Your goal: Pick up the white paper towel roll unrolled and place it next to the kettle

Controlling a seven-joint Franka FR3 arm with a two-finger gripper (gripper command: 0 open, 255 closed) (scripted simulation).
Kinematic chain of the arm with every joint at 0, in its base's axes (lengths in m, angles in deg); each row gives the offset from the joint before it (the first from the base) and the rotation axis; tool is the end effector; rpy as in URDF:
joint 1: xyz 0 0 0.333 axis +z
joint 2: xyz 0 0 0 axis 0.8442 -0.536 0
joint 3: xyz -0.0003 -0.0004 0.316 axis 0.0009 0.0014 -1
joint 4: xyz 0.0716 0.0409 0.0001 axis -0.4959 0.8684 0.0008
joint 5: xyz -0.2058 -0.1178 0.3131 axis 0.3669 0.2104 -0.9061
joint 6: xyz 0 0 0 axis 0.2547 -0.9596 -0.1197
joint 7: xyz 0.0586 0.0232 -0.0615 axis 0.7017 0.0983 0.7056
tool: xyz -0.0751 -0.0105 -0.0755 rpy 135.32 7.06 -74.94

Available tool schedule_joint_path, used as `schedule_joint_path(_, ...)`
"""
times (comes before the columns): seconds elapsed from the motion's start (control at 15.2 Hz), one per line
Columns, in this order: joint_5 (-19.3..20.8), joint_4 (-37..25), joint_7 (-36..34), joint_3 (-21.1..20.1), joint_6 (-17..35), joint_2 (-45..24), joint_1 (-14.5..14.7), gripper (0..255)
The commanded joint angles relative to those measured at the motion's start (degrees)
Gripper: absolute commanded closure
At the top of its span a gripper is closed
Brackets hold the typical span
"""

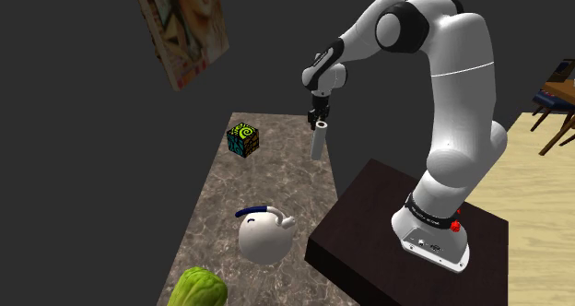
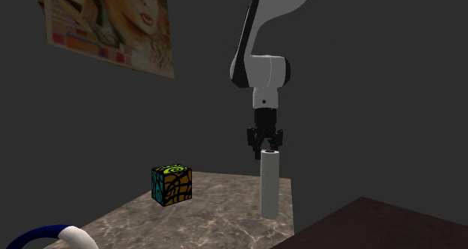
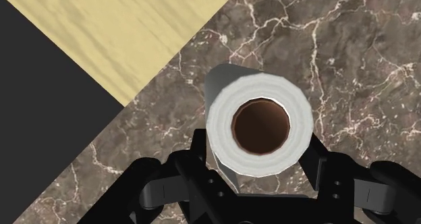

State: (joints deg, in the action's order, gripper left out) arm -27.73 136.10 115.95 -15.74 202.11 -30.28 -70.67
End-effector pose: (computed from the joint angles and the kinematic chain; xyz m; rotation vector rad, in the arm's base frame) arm 0.5532 -0.2527 0.2045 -3.0545 0.1634 0.1505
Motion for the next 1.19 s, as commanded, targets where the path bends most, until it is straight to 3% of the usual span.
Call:
schedule_joint_path(0.0, 0.0, 0.0, 0.0, 0.0, 0.0, 0.0, 0.0, 255)
schedule_joint_path(1.12, 2.5, -0.8, -1.8, 1.4, -8.1, 7.4, 1.0, 255)
